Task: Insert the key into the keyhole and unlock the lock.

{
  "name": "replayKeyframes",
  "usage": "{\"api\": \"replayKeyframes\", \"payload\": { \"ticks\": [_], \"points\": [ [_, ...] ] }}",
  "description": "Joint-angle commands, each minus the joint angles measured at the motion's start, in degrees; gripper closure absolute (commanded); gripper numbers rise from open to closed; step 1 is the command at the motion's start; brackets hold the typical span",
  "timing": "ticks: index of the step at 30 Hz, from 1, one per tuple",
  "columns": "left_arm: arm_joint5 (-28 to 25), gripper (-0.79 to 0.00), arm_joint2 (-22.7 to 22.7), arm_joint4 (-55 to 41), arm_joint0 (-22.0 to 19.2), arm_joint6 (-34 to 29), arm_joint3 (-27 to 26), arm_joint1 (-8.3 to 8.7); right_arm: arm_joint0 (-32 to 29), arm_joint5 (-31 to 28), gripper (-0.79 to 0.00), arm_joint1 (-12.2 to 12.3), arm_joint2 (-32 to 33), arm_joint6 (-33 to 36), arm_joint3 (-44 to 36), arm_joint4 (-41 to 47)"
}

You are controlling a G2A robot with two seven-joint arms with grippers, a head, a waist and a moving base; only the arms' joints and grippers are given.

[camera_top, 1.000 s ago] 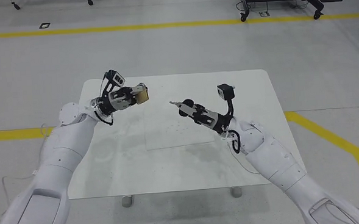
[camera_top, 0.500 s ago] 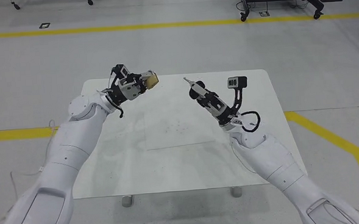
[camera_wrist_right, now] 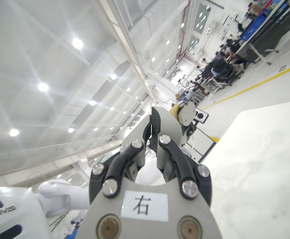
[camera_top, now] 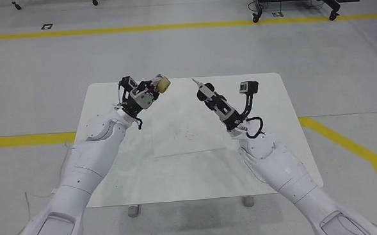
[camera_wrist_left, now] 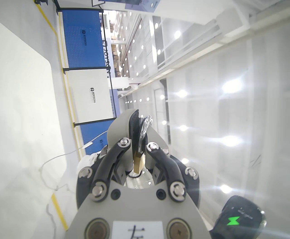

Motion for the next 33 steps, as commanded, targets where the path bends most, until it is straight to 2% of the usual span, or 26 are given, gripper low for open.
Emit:
{"api": "replayKeyframes", "payload": {
  "ticks": [1,4,8,11,21,33],
  "points": [
    [-0.8,0.000,0.8,0.5,-0.4,2.4,0.5,-0.63,-0.4,0.6,0.000,-0.4,0.1,-2.8,-0.6,-1.8],
    [-1.5,0.000,1.5,-0.7,-0.9,3.2,1.6,-1.55,-0.2,2.5,0.000,-1.4,-1.2,-7.9,0.3,-5.7],
    [-1.2,0.000,2.1,0.7,-2.1,2.3,3.9,-2.19,0.1,10.0,0.000,-2.2,-2.6,-10.9,1.5,-14.2],
    [-4.1,0.000,2.5,5.2,-2.6,4.5,4.5,-2.49,0.1,13.3,0.000,-2.8,-3.5,-12.2,1.0,-16.6],
    [-8.9,0.000,2.9,18.6,-1.3,14.2,1.3,-3.02,-0.1,15.5,0.000,-3.7,-2.3,-9.6,0.4,-14.4],
    [-8.5,0.000,1.0,21.4,0.2,14.6,-0.5,-3.39,-0.1,17.2,0.000,-4.8,-1.9,-8.2,1.0,-15.3]
  ]
}}
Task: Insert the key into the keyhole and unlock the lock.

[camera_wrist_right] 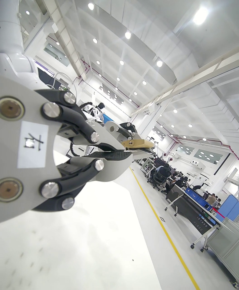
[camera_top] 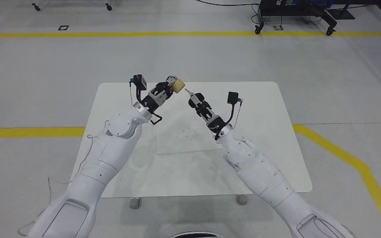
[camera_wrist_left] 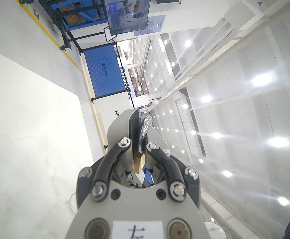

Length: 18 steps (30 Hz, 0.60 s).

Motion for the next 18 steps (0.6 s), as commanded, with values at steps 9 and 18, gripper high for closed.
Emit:
{"api": "replayKeyframes", "payload": {
  "ticks": [9,18],
  "points": [
    [-0.8,0.000,-1.0,2.3,0.2,-0.8,0.3,-0.48,-0.3,-0.2,0.000,-0.7,0.9,2.1,0.2,1.2],
    [-1.6,0.000,-1.7,4.9,0.5,0.1,0.3,-0.95,-0.9,-0.5,0.000,-1.2,1.8,4.1,-0.1,1.9]
  ]
}}
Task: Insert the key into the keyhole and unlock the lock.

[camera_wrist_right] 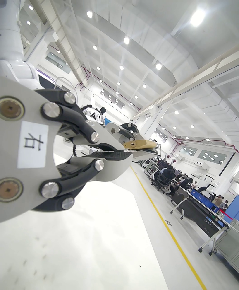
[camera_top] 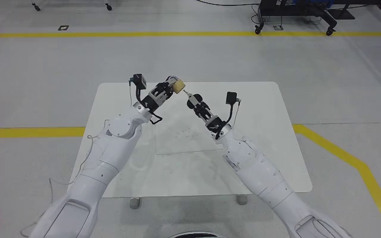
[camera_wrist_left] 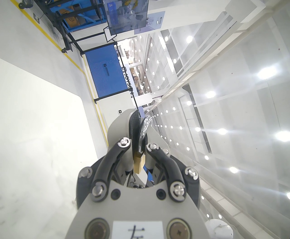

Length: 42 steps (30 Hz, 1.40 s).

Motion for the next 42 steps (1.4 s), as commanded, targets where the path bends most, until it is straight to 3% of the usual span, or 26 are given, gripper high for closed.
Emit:
{"api": "replayKeyframes", "payload": {
  "ticks": [1,22,42],
  "points": [
    [-0.1,0.000,0.0,0.9,0.2,0.5,-0.1,-0.11,-0.2,-0.2,0.000,-0.1,0.2,0.7,-0.1,0.3],
    [0.1,0.000,-1.4,5.2,1.4,1.5,-1.2,-1.03,-0.6,2.0,0.000,-1.3,1.9,2.1,0.0,1.2],
    [-1.1,0.000,-2.8,8.6,2.2,0.5,-1.9,-1.66,-1.5,1.2,0.000,-1.8,3.3,8.9,-0.4,2.9]
  ]
}}
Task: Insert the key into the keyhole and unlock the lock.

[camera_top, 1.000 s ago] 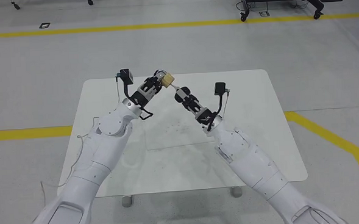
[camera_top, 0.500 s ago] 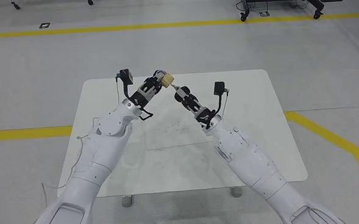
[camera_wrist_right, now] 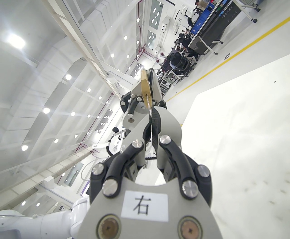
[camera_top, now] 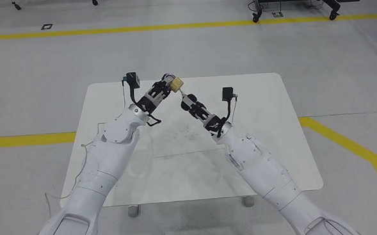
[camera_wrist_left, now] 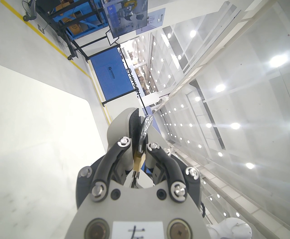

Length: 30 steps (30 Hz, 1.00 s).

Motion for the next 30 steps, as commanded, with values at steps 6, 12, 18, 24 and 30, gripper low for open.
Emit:
{"api": "replayKeyframes", "payload": {
  "ticks": [6,12,18,24,30],
  "points": [
    [-0.8,0.000,-0.6,-0.4,0.0,-2.9,0.3,-0.10,-0.1,0.7,0.000,0.0,1.3,4.0,-0.5,3.0],
    [0.0,0.000,-2.9,-4.3,-0.8,-7.3,2.0,0.14,-0.3,0.9,0.000,0.2,2.4,7.2,-0.8,4.3],
    [13.3,0.000,-3.6,-11.2,-3.9,-22.1,5.8,0.48,-0.2,2.3,0.000,0.5,2.9,12.6,-0.8,5.2],
    [26.1,0.000,-0.9,-10.4,-10.8,-34.1,13.1,0.20,0.2,5.1,0.000,1.0,4.1,20.6,-1.0,7.3],
    [25.3,0.000,0.5,-11.2,-13.4,-35.6,17.4,-0.69,0.0,6.3,0.000,1.5,5.7,22.5,-1.3,7.3]
  ]
}}
